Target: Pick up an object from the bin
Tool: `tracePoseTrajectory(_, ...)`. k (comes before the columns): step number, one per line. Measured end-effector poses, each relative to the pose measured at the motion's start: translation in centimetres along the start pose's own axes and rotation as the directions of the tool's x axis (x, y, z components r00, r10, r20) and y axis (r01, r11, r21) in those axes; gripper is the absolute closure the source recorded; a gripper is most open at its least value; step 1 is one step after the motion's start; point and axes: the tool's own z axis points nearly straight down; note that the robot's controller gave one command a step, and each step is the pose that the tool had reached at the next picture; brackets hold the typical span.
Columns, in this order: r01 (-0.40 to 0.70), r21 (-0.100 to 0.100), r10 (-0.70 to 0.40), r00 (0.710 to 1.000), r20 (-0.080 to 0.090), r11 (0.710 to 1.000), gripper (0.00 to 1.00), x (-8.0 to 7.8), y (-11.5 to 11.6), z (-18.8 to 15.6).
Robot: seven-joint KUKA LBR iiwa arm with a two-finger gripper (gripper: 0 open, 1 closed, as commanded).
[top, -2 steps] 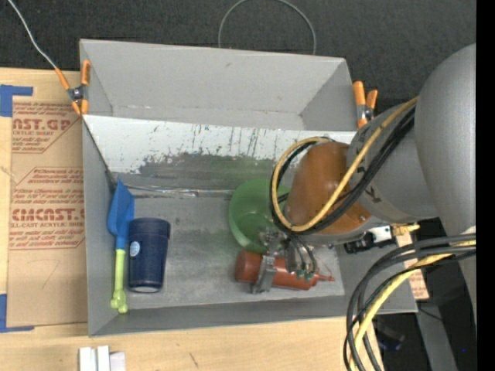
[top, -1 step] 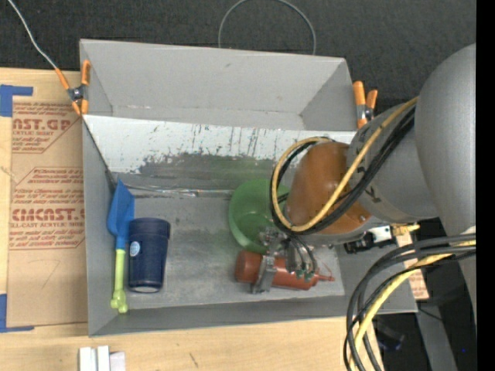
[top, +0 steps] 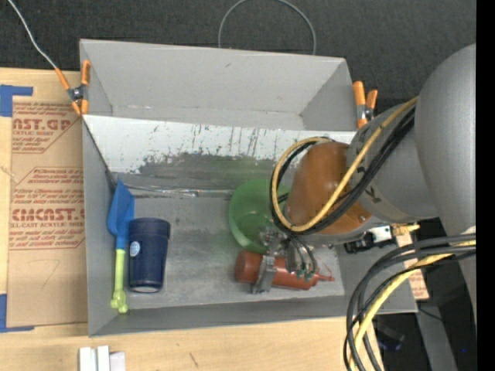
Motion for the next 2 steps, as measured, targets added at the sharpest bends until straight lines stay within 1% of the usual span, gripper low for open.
tracePoseTrajectory(2, 0.0, 0.0, 0.0, 1.0, 0.0, 1.0, 1.0, 0.0, 0.0, 0.0)
